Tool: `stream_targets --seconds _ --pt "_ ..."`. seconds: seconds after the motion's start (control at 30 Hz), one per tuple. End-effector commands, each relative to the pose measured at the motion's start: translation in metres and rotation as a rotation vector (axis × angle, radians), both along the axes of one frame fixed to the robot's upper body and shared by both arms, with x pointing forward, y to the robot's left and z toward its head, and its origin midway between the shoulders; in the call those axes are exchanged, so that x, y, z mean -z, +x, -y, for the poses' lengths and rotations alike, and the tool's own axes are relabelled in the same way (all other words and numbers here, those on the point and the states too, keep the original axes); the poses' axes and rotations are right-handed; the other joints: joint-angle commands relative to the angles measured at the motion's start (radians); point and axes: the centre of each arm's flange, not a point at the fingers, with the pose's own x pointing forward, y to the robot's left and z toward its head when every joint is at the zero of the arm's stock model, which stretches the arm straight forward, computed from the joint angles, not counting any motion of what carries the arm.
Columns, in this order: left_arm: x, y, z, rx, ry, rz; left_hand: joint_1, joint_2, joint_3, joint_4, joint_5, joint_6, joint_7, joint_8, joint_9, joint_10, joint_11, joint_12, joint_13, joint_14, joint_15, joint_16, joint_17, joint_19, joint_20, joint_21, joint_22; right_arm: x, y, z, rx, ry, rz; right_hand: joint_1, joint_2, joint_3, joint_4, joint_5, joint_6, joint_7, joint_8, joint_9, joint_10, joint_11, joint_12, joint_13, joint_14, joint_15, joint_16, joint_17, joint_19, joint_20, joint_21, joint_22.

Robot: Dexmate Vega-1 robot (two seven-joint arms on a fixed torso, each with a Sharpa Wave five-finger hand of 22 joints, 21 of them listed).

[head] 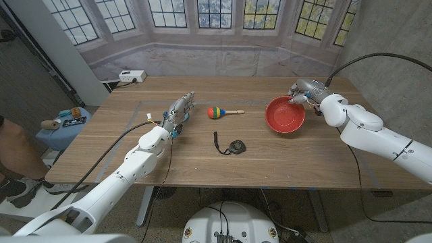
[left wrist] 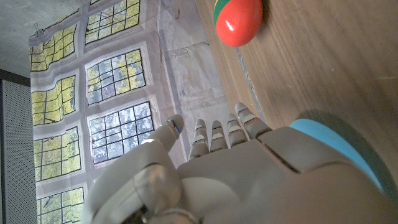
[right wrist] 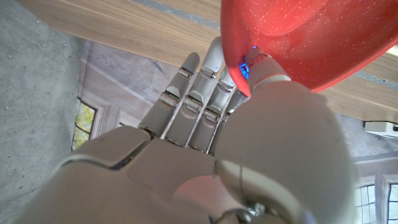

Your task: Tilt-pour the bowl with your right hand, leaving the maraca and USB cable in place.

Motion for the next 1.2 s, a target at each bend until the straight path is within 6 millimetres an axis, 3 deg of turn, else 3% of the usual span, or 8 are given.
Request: stream_targets --seconds 0.03,1.2 --pt "-0.001 -0.002 0.005 0.006 0.009 0.002 -0.13 -0.142 0.004 -0.005 0.006 0.011 0.001 0.003 0.005 0.005 0.002 -0.001 0.006 0.007 0.0 0.003 0.004 0.008 0.006 -0.002 0.004 0.001 -0.007 0.002 0.019 0.005 0.076 0.005 0.002 -0.003 0.0 0.01 0.005 -0.001 0.009 0.001 0.034 -0.024 0.0 0.004 0.012 -0.046 -0.005 0.004 -0.001 -0.087 0.009 0.002" --pt "-0.002 -0.005 0.001 -0.005 0.019 0.003 -0.125 -0.142 0.002 -0.006 0.007 0.012 0.003 0.002 0.005 0.006 0.003 -0.002 0.006 0.008 0.0 0.002 0.005 0.009 0.005 -0.001 0.004 0.012 -0.011 -0.004 0.079 0.027 0.372 0.011 0.005 -0.008 0.0 0.014 0.005 0.002 0.01 -0.002 0.04 -0.022 -0.007 0.011 0.026 -0.046 -0.028 0.018 0.003 -0.086 0.013 0.002"
